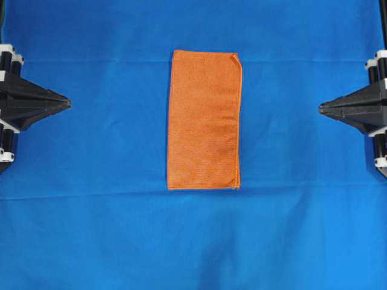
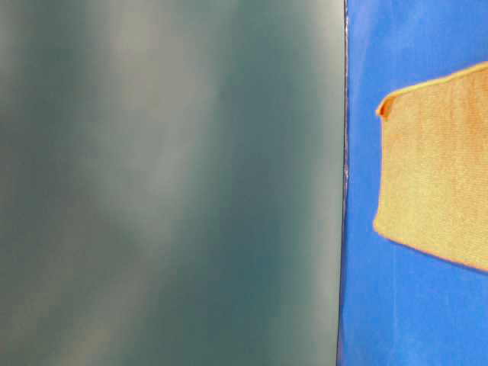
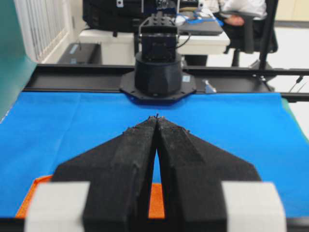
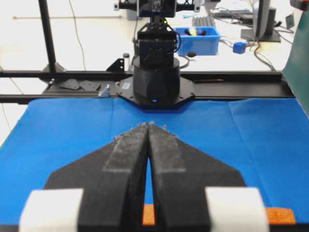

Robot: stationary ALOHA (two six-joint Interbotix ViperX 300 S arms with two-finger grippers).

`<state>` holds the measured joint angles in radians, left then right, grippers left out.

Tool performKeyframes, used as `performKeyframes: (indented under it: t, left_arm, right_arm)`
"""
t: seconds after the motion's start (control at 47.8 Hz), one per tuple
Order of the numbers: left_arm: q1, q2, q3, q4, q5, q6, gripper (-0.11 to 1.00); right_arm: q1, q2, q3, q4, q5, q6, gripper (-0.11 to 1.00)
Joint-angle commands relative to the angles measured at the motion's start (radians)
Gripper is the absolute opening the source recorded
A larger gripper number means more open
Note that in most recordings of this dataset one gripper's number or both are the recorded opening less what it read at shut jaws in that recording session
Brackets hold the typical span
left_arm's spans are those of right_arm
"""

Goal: Fold a vertical towel.
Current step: 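Move both grippers toward the far corners of the orange towel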

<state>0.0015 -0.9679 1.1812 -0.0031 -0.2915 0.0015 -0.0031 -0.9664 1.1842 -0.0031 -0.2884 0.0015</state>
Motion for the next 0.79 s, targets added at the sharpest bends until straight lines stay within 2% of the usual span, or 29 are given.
performKeyframes:
  t: [0.0, 0.126, 0.251, 0.586, 0.628, 0.69, 0.774]
  left_arm:
    - [0.002, 0.046, -0.041, -0.032, -0.011, -0.023, 0.0]
    - [0.028, 0.118, -0.058, -0.032, -0.034, -0.026, 0.0]
    - [0.077, 0.221, -0.075, -0.032, -0.081, -0.041, 0.0]
    - [0.235, 0.54, -0.169, -0.032, -0.101, -0.094, 0.01]
    - [0.256, 0.597, -0.19, -0.032, -0.101, -0.097, 0.06]
    - [0.276, 0.657, -0.215, -0.032, -0.101, -0.097, 0.21]
    - [0.301, 0.738, -0.249, -0.032, -0.103, -0.097, 0.47]
  right_arm:
    - [-0.008, 0.015, -0.031, 0.018, -0.006, 0.015, 0.0]
    - [-0.066, 0.058, -0.052, 0.077, 0.029, 0.034, 0.0]
    - [-0.141, 0.129, -0.077, 0.097, 0.08, 0.037, 0.0]
    - [-0.347, 0.423, -0.176, 0.104, 0.158, 0.035, 0.01]
    - [-0.365, 0.466, -0.193, 0.104, 0.17, 0.034, 0.01]
    - [-0.387, 0.529, -0.221, 0.103, 0.19, 0.031, 0.03]
    - [-0.417, 0.626, -0.264, 0.1, 0.219, 0.026, 0.25]
